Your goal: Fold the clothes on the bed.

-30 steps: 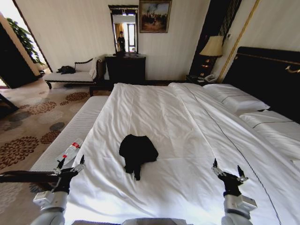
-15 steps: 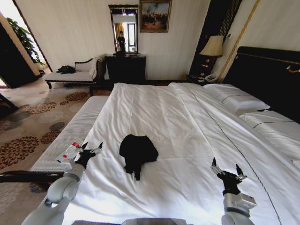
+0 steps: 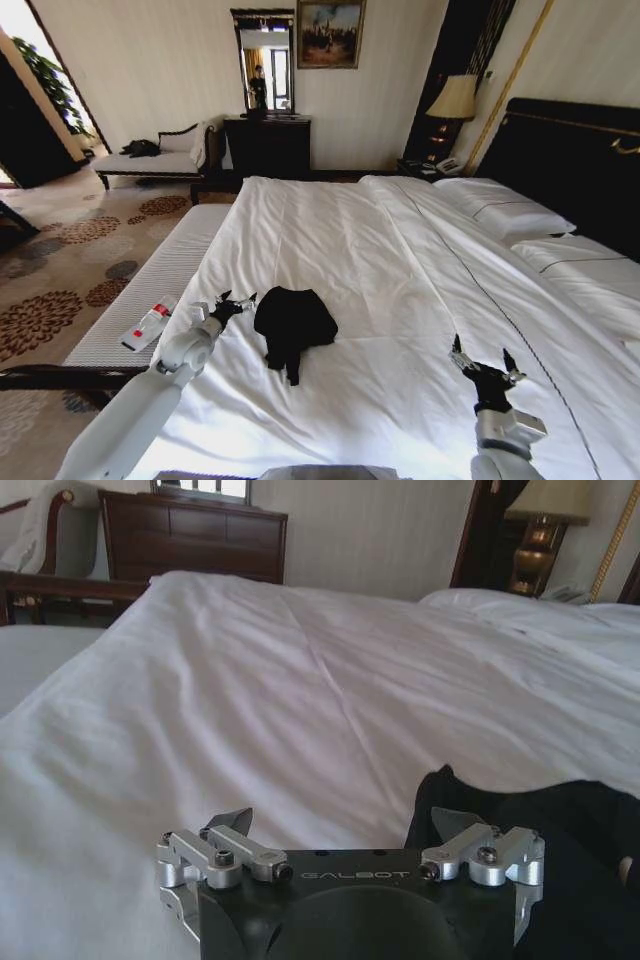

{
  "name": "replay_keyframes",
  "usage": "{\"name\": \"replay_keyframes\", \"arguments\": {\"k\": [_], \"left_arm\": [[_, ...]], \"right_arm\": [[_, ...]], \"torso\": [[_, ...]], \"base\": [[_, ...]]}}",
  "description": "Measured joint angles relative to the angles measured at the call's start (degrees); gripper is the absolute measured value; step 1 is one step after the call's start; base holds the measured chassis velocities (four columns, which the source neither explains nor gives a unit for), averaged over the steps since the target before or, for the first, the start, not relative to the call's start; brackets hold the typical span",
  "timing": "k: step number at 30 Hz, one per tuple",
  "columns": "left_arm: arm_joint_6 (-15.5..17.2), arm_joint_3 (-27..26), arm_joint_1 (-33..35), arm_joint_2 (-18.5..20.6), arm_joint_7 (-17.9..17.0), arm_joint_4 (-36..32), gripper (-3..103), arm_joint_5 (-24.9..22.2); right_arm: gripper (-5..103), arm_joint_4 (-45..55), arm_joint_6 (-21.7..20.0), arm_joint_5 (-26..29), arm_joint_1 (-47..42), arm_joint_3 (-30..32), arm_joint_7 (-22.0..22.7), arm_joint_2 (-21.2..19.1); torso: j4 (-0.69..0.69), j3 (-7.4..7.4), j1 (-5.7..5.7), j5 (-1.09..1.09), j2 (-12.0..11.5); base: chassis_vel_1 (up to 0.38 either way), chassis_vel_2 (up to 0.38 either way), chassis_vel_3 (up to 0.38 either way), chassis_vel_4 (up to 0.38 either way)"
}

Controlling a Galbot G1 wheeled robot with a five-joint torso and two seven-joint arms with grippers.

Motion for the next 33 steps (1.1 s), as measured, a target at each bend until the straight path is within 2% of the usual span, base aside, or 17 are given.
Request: {"name": "replay_keyframes", "arguments": {"k": [10, 16, 17, 20, 21, 23, 24, 29, 31, 33], "left_arm": [[0.1, 5.0, -4.1, -4.2, -0.5, 4.1, 100, 1.2], [0.1, 6.2, -5.4, -5.4, -0.8, 5.8, 100, 1.5], [0.1, 6.3, -5.6, -5.5, -0.8, 6.0, 102, 1.6], [0.1, 6.5, -6.3, -6.3, -1.6, 7.1, 93, 0.4], [0.2, 6.5, -6.5, -6.4, -1.7, 7.3, 93, 0.2], [0.3, 6.7, -7.4, -7.0, -2.0, 8.9, 83, -0.6], [0.3, 6.7, -7.4, -7.0, -2.0, 8.9, 83, -0.6], [-0.1, 7.9, -8.9, -7.7, -0.6, 10.8, 56, -0.2], [-0.2, 8.1, -9.1, -7.9, -0.6, 11.0, 56, -0.2], [-0.2, 8.4, -9.1, -8.0, -0.5, 11.1, 45, -0.2]], "right_arm": [[100, -0.4, 0.0, 0.6, 0.0, 0.3, 0.1, -0.1], [100, -0.2, 0.0, 0.7, -0.3, 0.3, 0.1, 0.4], [100, -0.3, 0.0, 0.7, -0.4, 0.3, 0.1, 0.4], [100, -0.3, 0.1, 1.0, -0.5, 0.5, 0.1, 0.4], [100, -0.3, 0.1, 1.0, -0.5, 0.5, 0.1, 0.3], [100, -0.3, 0.1, 1.5, -0.3, 0.5, 0.3, 0.1], [100, -0.3, 0.1, 1.5, -0.3, 0.5, 0.3, 0.1], [100, -0.3, -0.1, 2.1, 0.2, 0.5, 0.9, 0.0], [100, -0.3, -0.1, 2.1, 0.2, 0.5, 1.0, 0.1], [100, -0.3, -0.1, 2.1, 0.2, 0.5, 1.1, 0.3]], "torso": [[-0.01, 0.00, 0.00, 0.00, 0.0], [-0.01, 0.00, 0.00, 0.00, 0.0], [-0.01, -0.01, -0.01, 0.00, 0.0], [0.00, -0.01, -0.01, 0.00, 0.0], [-0.01, -0.01, -0.01, 0.00, 0.0], [-0.01, -0.01, -0.01, 0.00, 0.0], [-0.01, -0.01, -0.01, 0.00, 0.0], [0.00, -0.01, -0.01, 0.00, 0.0], [-0.01, 0.00, -0.01, 0.00, 0.0], [-0.01, 0.00, -0.01, 0.00, 0.0]], "base": [[0.000, 0.000, 0.000, 0.000], [0.000, 0.000, 0.000, 0.000], [0.000, 0.000, 0.000, 0.000], [0.000, 0.000, 0.000, 0.000], [0.000, 0.000, 0.000, 0.000], [0.000, 0.000, 0.000, 0.000], [0.000, 0.000, 0.000, 0.000], [0.000, 0.000, 0.000, 0.000], [0.000, 0.000, 0.000, 0.000], [0.000, 0.000, 0.000, 0.000]]}}
